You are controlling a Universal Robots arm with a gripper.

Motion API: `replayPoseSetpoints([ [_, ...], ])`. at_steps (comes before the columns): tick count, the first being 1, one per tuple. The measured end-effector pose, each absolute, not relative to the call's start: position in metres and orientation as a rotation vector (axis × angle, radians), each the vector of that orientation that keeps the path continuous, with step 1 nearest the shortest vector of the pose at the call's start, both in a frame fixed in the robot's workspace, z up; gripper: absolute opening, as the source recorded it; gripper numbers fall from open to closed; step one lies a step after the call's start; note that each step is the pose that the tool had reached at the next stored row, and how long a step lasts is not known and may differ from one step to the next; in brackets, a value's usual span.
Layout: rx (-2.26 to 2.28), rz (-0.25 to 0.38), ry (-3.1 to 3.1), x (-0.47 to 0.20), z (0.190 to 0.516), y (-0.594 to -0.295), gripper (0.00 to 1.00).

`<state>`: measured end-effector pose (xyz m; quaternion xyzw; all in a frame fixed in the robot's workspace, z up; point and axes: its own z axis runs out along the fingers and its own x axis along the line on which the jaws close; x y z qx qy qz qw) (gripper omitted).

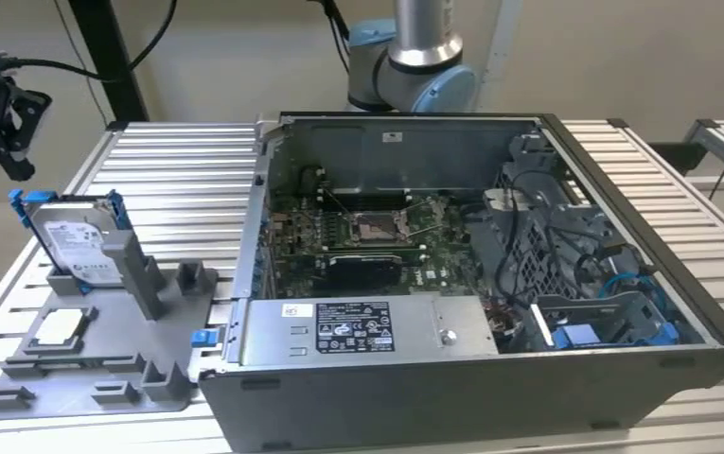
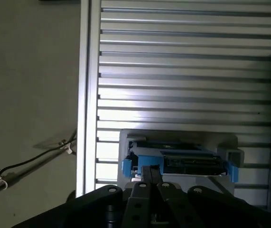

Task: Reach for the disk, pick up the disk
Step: 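Reach for the disk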

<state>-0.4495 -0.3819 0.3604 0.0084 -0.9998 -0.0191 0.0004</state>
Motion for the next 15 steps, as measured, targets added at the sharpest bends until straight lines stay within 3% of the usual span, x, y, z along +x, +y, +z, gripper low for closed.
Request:
replayPoseSetpoints([
  [15,0.292,-0.06,-3.123,-0.4498,0.3604,-0.3818,0.0],
])
